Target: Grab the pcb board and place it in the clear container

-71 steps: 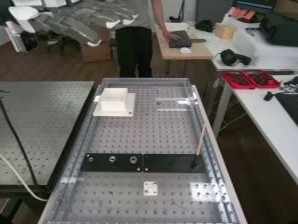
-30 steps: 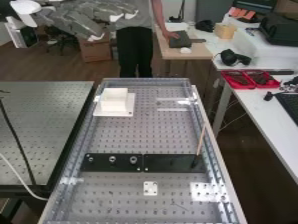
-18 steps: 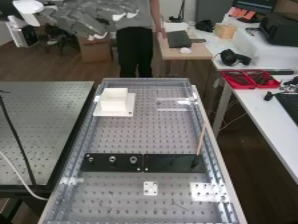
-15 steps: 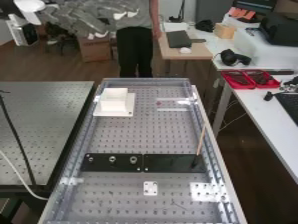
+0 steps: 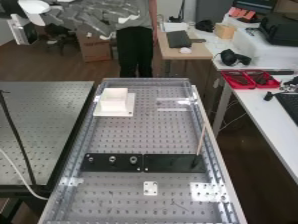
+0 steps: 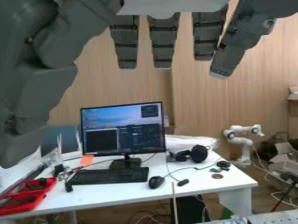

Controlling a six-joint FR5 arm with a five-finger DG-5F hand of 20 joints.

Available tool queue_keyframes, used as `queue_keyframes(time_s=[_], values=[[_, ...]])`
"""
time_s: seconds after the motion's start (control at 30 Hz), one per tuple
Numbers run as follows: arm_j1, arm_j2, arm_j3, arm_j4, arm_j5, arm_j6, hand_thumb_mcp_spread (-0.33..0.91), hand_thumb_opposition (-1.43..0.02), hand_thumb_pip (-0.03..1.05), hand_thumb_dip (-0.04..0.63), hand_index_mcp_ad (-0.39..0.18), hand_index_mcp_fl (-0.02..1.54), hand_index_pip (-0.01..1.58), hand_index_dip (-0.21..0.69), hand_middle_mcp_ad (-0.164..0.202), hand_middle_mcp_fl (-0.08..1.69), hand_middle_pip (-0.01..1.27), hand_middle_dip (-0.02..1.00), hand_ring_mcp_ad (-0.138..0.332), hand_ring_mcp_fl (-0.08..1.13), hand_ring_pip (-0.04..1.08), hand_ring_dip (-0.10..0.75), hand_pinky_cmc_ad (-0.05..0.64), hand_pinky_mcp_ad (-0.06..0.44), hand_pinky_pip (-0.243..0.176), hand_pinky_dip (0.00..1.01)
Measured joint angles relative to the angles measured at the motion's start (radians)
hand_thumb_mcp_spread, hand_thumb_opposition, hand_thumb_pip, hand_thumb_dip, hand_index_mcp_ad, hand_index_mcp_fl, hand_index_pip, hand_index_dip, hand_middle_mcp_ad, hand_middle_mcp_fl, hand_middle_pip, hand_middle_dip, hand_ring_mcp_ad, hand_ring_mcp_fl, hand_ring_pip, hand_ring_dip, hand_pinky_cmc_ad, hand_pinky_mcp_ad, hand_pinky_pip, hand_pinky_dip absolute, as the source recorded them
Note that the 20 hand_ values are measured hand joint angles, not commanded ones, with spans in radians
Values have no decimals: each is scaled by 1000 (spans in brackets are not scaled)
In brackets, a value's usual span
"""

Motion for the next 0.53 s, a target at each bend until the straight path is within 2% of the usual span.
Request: queue_keyframes(time_s=[0.2,0.53], values=[[-2,0,-2,3,-5,4,227,-726,349,30,-87,122,101,169,87,24,141,120,232,5,77,9,330,201,-122,557],[-8,0,0,3,-14,9,230,-726,344,30,-87,101,101,176,87,26,141,120,232,5,77,9,330,201,-122,557]])
